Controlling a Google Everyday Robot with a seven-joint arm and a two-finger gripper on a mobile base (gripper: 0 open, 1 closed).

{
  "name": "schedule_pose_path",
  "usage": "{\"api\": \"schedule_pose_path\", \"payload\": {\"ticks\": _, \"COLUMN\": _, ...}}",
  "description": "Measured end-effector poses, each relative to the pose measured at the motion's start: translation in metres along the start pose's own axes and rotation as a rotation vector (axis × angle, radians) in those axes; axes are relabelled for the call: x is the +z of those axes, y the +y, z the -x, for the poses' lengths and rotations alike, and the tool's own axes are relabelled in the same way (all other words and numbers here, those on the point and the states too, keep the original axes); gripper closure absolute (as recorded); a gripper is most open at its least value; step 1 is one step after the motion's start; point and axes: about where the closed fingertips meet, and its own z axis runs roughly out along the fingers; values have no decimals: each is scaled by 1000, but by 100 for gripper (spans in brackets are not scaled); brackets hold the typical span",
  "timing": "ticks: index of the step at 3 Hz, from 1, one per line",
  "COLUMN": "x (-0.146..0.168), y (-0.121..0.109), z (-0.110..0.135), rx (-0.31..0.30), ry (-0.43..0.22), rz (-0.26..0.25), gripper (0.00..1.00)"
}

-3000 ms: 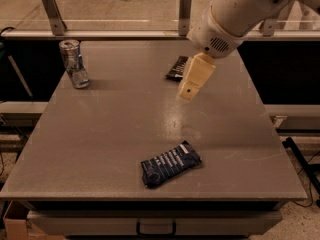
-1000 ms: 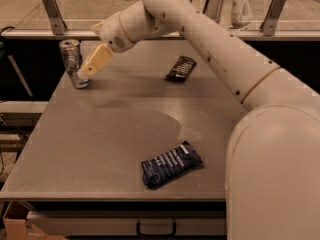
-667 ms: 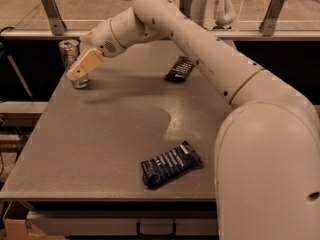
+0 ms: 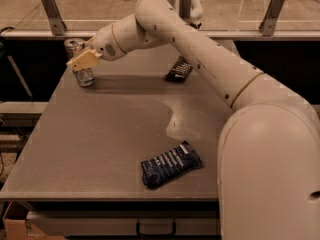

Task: Move redbull can near rxbar blueberry

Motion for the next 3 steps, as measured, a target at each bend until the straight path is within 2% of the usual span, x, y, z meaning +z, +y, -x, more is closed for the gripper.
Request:
{"api": "schedule_pose_path", "payload": {"ticks": 1, "x": -35, "y": 3, "z": 1, "rx": 66, "ry": -61, "rz": -33, "gripper": 85}}
{"api": "schedule_pose_path", "payload": {"ticks": 2, "x": -97, "y": 16, "z": -19, "rx": 148, "ry": -88, "rz": -105, "gripper": 100}}
{"api": "schedule_pose_path", "payload": {"ticks": 3, "x": -143, "y": 51, "z": -48, "rx": 189, "ry": -57, "rz": -129, "gripper": 100}}
